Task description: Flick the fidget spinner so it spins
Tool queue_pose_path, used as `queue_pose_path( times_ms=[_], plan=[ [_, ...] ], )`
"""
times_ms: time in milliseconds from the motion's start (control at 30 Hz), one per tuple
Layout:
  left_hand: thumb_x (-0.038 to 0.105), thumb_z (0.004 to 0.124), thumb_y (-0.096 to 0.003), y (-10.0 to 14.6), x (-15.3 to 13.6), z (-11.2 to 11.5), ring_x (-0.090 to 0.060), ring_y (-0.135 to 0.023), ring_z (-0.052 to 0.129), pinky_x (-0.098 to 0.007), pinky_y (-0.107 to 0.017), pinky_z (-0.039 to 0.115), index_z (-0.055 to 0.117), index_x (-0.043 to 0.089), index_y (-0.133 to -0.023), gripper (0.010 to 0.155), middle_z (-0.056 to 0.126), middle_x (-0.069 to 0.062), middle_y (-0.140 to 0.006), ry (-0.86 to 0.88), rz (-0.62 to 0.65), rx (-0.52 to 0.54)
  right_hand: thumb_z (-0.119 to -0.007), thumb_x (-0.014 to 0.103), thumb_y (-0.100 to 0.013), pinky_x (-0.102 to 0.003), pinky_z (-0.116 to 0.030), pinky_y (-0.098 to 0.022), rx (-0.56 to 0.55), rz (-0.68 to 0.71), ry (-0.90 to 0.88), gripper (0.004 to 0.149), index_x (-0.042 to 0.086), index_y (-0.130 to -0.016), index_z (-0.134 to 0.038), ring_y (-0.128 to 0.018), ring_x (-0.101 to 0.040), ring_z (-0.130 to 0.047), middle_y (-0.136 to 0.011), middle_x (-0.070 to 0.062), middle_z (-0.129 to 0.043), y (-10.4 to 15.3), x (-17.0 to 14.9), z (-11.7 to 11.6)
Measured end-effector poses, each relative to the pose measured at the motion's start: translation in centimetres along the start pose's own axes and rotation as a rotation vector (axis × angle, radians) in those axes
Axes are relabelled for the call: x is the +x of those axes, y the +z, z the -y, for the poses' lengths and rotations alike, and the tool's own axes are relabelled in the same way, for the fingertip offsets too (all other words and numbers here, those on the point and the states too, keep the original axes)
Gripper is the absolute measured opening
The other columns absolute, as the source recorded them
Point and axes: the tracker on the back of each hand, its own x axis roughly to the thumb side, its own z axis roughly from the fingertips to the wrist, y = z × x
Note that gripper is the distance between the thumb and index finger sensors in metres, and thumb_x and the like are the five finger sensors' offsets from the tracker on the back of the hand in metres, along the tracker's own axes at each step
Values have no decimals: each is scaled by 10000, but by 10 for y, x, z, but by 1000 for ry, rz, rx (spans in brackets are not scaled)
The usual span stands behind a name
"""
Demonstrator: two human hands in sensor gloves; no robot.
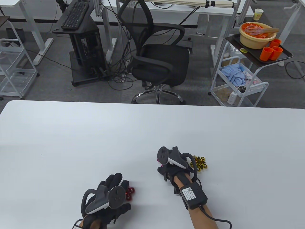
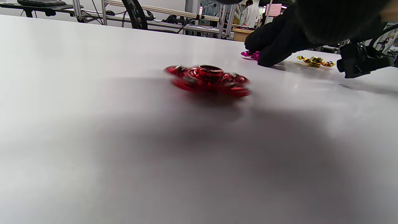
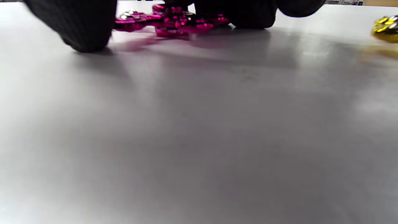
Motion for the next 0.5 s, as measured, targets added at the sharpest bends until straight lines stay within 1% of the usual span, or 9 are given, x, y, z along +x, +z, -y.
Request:
queue_pose_path(
  times_ms=[133, 233, 300, 367, 433, 500],
  plan=[
    [653, 690, -375, -1, 3, 1, -394, -1076, 282, -630, -759, 384, 350, 258, -1011, 822, 149, -123, -1139, -10, 4, -4, -767, 466, -456, -681, -471, -694, -2, -1, 11, 769, 108, -1012, -375, -913, -539, -528, -1068, -221, -438, -3, 2, 3],
    [652, 690, -375, -1, 3, 1, -394, -1076, 283, -630, -759, 383, 353, 258, -1010, 820, 149, -122, -1139, -13, 6, -2, -798, 464, -444, -676, -513, -679, -23, -7, 10, 786, 100, -1007, -389, -889, -549, -558, -1052, -224, -473, -5, 3, 5],
    [652, 690, -375, -1, 3, 1, -392, -1076, 286, -630, -758, 385, 357, 256, -1010, 819, 153, -123, -1140, -10, 8, 3, -835, 484, -415, -666, -558, -660, -68, 1, 10, 827, 89, -1000, -403, -856, -540, -616, -1026, -215, -538, -6, 1, 7],
    [652, 689, -376, -1, 3, 2, -394, -1075, 287, -630, -758, 388, 359, 255, -1009, 818, 155, -125, -1139, -16, 9, 3, -883, 483, -387, -670, -574, -648, -104, 6, -24, 852, 82, -990, -437, -836, -536, -642, -1000, -203, -594, -5, -1, 9],
    [652, 689, -376, -1, 3, 2, -393, -1075, 290, -630, -757, 388, 358, 254, -1010, 819, 157, -125, -1139, -22, 9, 4, -905, 487, -372, -668, -587, -640, -148, 30, -36, 866, 79, -988, -453, -826, -534, -651, -990, -204, -613, 2, -4, 13],
    [650, 690, -375, 0, 3, 1, -392, -1076, 290, -631, -758, 387, 360, 255, -1009, 817, 157, -122, -1140, -19, 9, 10, -917, 484, -363, -671, -591, -636, -218, 87, -79, 874, 79, -987, -459, -828, -541, -643, -990, -206, -615, 17, -5, 20]
  ],
)
